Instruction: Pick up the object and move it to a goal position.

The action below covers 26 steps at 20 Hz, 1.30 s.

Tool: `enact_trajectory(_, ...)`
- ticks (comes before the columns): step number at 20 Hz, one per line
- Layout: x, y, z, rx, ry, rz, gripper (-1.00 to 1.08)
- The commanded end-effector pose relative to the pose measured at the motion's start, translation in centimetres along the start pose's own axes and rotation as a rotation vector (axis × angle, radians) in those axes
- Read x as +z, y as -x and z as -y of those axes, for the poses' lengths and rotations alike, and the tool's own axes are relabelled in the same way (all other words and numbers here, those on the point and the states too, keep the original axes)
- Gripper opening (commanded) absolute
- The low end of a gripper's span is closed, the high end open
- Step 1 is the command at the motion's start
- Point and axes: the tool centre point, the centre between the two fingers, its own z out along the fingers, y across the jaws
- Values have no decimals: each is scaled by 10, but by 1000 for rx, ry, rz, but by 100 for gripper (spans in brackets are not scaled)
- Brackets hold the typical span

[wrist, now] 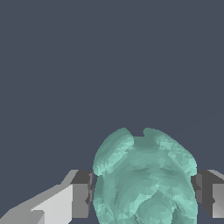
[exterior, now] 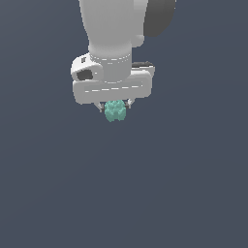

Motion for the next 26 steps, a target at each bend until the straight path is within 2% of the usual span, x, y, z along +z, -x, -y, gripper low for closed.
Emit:
enact_trajectory(1, -20, -6, 2, 0, 0, 1, -100)
enact_trajectory(14, -96, -35, 11, 0, -1, 1, -100)
enact_trajectory(26, -136, -51, 16, 0, -1, 1, -100)
